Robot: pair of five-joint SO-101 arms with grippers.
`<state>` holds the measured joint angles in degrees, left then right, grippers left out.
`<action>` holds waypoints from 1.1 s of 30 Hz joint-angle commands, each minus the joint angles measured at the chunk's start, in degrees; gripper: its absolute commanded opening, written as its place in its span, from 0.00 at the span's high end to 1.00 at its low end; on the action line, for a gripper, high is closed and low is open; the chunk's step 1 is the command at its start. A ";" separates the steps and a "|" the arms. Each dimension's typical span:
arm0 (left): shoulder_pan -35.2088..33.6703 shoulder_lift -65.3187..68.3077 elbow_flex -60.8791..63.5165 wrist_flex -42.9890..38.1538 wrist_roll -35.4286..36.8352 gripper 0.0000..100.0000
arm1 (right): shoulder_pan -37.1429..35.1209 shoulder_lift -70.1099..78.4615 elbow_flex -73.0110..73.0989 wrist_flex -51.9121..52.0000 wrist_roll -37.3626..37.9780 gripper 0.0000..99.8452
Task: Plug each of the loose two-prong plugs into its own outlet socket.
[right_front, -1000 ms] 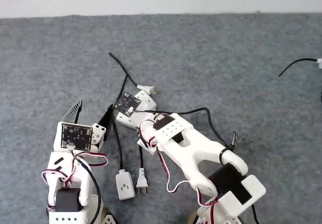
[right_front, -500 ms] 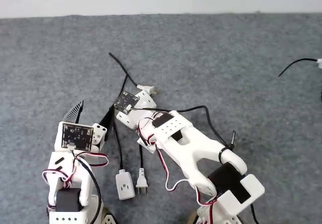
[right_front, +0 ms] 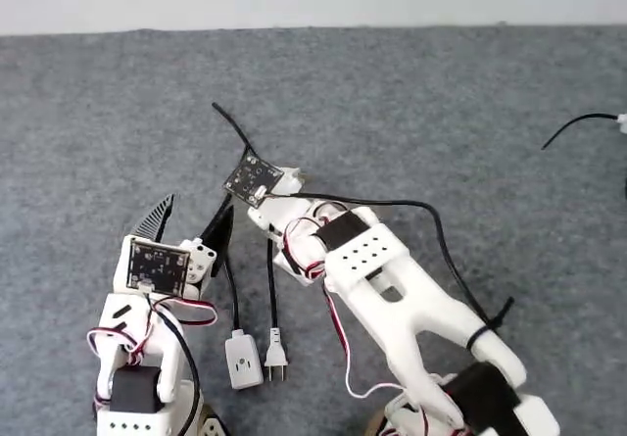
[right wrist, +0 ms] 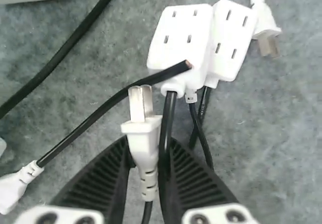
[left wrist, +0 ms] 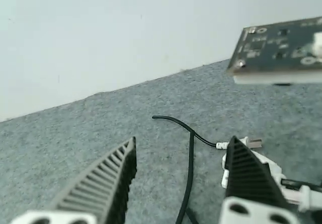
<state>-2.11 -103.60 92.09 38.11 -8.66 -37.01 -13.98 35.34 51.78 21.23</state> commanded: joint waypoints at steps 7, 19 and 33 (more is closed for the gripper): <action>0.35 -1.14 -1.45 -1.32 -0.97 0.72 | 2.07 -15.87 -1.49 6.11 1.85 0.99; 0.35 -1.14 -1.36 -1.41 -1.05 0.72 | 1.98 -22.29 -1.23 9.19 1.67 0.99; 0.35 -1.14 -0.92 -1.58 -1.14 0.72 | 1.19 -29.41 -13.27 18.51 1.76 0.99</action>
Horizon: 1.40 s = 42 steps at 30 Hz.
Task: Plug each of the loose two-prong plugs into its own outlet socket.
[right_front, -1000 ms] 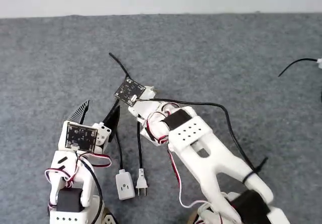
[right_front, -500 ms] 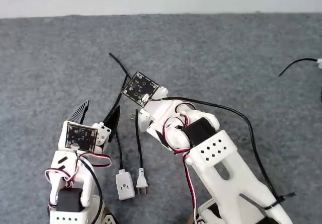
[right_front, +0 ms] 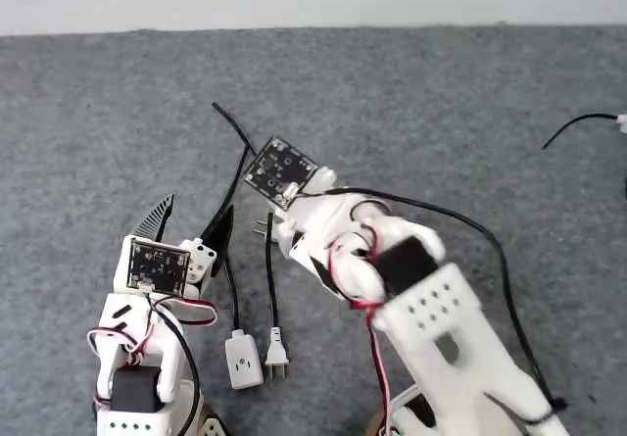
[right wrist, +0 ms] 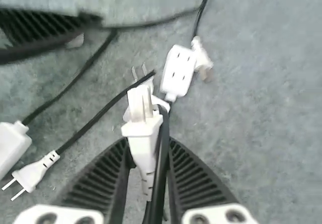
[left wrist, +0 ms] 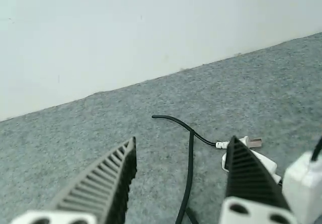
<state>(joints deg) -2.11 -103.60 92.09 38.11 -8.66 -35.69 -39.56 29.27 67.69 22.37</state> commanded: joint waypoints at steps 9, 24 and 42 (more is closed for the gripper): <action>0.35 -1.14 -0.48 -2.29 -1.14 0.72 | -2.59 -3.91 -9.58 4.53 0.26 0.99; 0.18 -1.14 -0.48 -2.29 -1.14 0.72 | 7.52 0.40 -3.25 -3.56 -1.41 0.99; 1.14 -1.14 -0.92 -1.93 -0.88 0.72 | -2.15 8.48 2.64 -11.47 -2.02 0.99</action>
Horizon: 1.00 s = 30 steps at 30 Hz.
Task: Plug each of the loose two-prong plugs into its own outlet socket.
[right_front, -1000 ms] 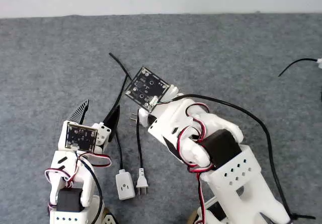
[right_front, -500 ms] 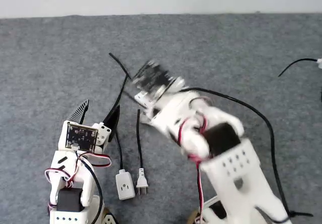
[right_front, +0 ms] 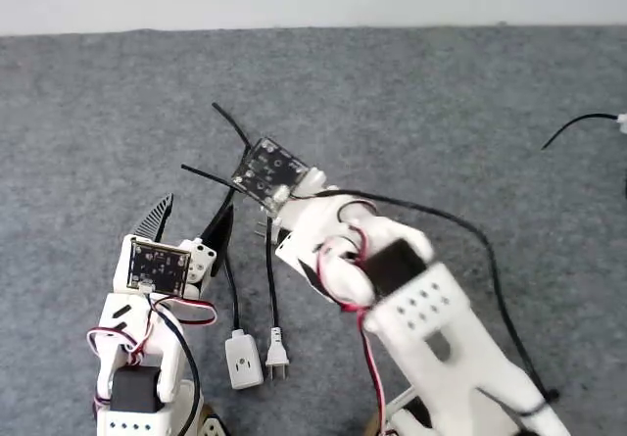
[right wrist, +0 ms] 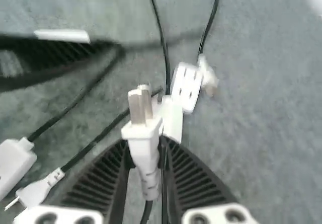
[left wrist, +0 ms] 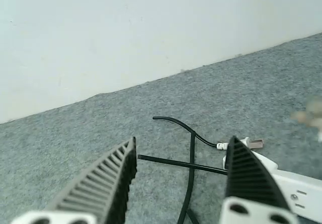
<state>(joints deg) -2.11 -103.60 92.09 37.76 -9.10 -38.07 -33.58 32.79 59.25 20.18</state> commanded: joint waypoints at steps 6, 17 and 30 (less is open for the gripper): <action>5.71 -1.14 -6.02 5.98 -0.44 0.72 | 0.31 8.75 -4.04 -3.47 0.18 0.99; 6.15 -1.14 -4.44 3.08 -0.70 0.72 | -0.13 9.19 -4.66 -3.03 0.18 0.99; 6.15 -1.14 -1.80 0.18 -0.79 0.72 | -4.79 2.33 -4.31 1.54 -0.35 0.99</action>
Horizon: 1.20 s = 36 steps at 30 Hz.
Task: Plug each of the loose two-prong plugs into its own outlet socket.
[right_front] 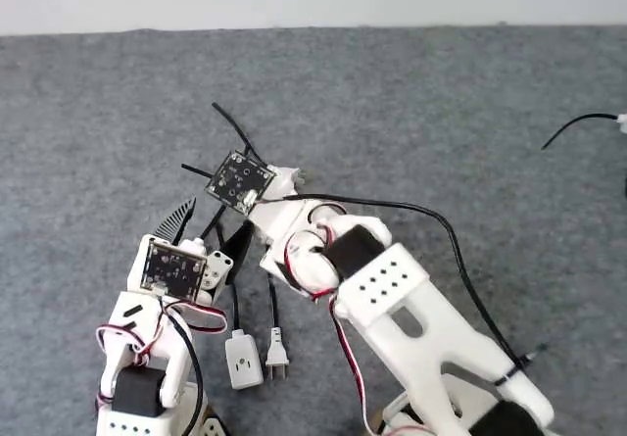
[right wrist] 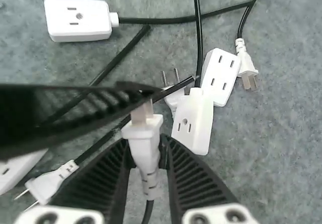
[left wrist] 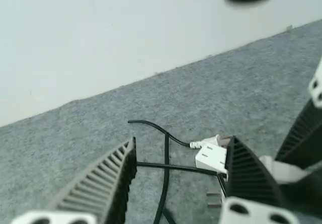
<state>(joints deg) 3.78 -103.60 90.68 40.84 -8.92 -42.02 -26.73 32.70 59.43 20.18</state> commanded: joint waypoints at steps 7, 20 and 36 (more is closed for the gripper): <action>0.44 -1.14 0.31 -2.99 -0.97 0.72 | -0.75 -9.19 -4.13 3.82 -0.35 0.99; 0.44 -1.14 1.36 -4.13 -0.88 0.72 | -0.92 -13.14 -4.13 6.29 -0.44 0.99; -5.45 -1.14 -2.59 -2.02 2.55 0.72 | -2.59 -12.53 0.00 2.51 -1.05 0.99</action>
<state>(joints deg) -1.14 -103.60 92.44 38.29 -8.04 -44.22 -37.98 33.32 63.56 19.56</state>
